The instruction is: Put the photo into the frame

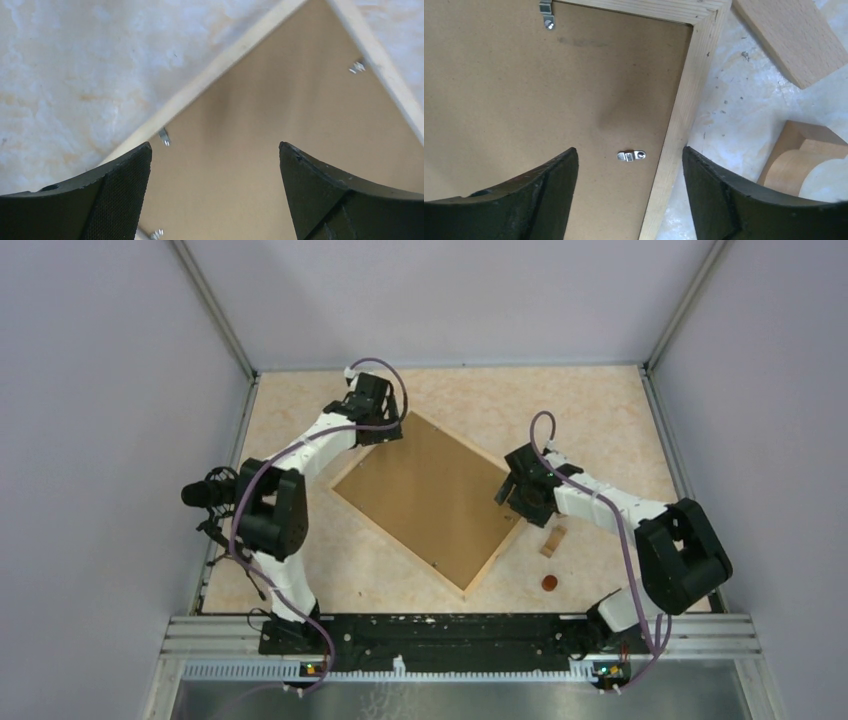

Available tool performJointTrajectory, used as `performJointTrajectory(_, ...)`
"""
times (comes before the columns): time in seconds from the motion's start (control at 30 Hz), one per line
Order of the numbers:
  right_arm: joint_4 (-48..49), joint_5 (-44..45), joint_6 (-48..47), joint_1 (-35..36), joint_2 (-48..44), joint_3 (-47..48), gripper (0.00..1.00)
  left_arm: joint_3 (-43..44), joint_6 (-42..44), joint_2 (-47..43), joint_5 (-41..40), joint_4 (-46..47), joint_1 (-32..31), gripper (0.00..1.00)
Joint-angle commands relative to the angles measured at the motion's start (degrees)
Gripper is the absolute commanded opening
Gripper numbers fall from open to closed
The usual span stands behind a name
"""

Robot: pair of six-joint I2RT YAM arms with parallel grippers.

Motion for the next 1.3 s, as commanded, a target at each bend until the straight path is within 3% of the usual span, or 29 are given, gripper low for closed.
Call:
performJointTrajectory(0.0,7.05,-1.49,1.49,-1.91,2.13,-1.45,0.69,7.72,1.11,9.26,2.01,0.12,6.85,0.99)
performJointTrajectory(0.07,8.91,-1.82,1.22,-2.67,2.86,-2.51,0.65,11.57,2.69,13.49,11.37,-1.14,9.66,0.98)
performJointTrajectory(0.17,9.87,-2.05,-0.84,-4.03,4.59,-2.42,0.60,14.27,5.90,17.66,18.18,-0.15,10.88,0.98)
performJointTrajectory(0.27,11.72,-3.72,-5.50,-5.36,6.77,-1.31,0.50,10.55,5.46,17.76,23.58,1.15,11.28,0.93)
performJointTrajectory(0.4,16.78,-10.21,-16.23,-7.22,10.44,1.13,0.50,2.64,1.53,12.36,23.66,-1.65,11.26,0.87)
performJointTrajectory(0.53,18.73,-13.24,-26.82,-8.52,12.17,4.09,0.55,-8.15,-0.34,3.69,23.54,-1.81,11.41,0.81)
performJointTrajectory(0.73,12.38,-16.72,-38.37,-8.61,16.14,12.50,0.82,-17.29,2.28,-4.86,19.95,-4.27,11.49,0.76)
performJointTrajectory(1.07,6.23,-17.71,-41.96,-9.41,11.54,12.07,0.94,-22.77,2.83,-7.97,13.58,-1.80,13.19,0.71)
performJointTrajectory(1.27,6.44,-15.47,-43.27,-10.03,10.84,10.73,0.89,-22.93,2.18,-7.37,16.19,-1.36,13.63,0.70)
